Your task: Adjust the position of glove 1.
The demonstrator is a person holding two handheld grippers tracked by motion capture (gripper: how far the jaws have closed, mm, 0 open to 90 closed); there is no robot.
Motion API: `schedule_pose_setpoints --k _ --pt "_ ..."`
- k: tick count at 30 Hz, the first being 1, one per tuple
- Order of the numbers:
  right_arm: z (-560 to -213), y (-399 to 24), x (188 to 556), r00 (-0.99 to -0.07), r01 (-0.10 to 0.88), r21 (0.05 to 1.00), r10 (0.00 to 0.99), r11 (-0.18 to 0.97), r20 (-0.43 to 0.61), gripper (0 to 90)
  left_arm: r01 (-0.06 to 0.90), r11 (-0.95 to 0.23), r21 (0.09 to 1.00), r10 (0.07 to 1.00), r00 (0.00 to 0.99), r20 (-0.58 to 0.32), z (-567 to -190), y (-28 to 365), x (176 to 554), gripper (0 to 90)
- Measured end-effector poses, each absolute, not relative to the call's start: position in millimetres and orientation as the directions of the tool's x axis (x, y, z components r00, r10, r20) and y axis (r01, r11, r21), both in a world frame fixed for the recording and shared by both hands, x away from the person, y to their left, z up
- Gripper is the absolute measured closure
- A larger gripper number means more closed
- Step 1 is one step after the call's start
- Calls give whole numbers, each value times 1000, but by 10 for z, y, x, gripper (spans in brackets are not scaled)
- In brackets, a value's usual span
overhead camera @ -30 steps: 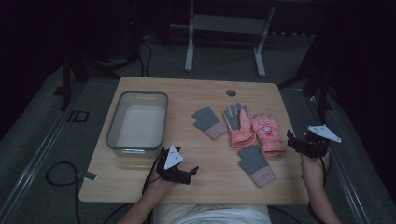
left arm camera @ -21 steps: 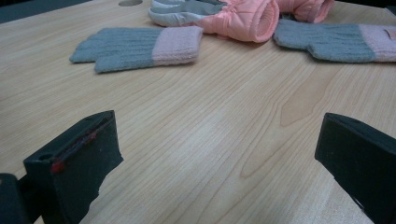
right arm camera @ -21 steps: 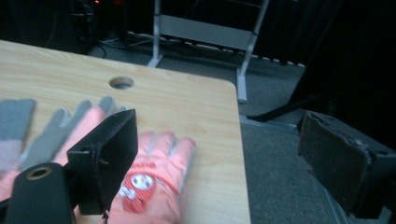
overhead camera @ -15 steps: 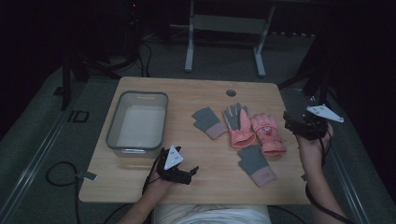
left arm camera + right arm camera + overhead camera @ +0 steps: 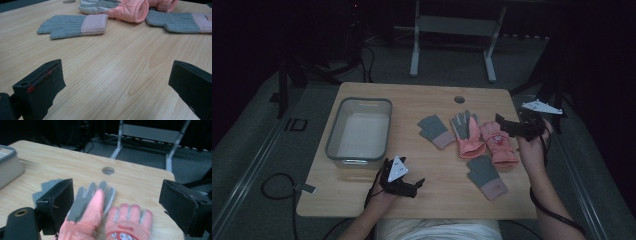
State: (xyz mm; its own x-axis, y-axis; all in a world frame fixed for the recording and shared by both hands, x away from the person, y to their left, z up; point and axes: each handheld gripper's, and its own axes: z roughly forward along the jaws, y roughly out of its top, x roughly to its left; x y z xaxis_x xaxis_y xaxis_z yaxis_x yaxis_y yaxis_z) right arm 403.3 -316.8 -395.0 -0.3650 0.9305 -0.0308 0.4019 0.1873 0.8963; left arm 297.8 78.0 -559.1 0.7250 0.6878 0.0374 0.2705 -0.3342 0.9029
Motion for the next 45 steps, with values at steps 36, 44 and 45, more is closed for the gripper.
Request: schedule_pose_setpoints --k 36,44,45 --pt "-4330 -1943 4474 -691 323 852 718 412 -85 298 272 -333 903 678 734 29 -5590 785 2982 0" --pt "-4570 -1716 4648 -737 344 813 672 470 -77 393 270 -332 904 678 734 30 -5591 787 2983 0" --pt "-4592 -1694 4665 -741 347 809 667 475 -74 400 270 -332 904 678 734 30 -5591 787 2983 0"
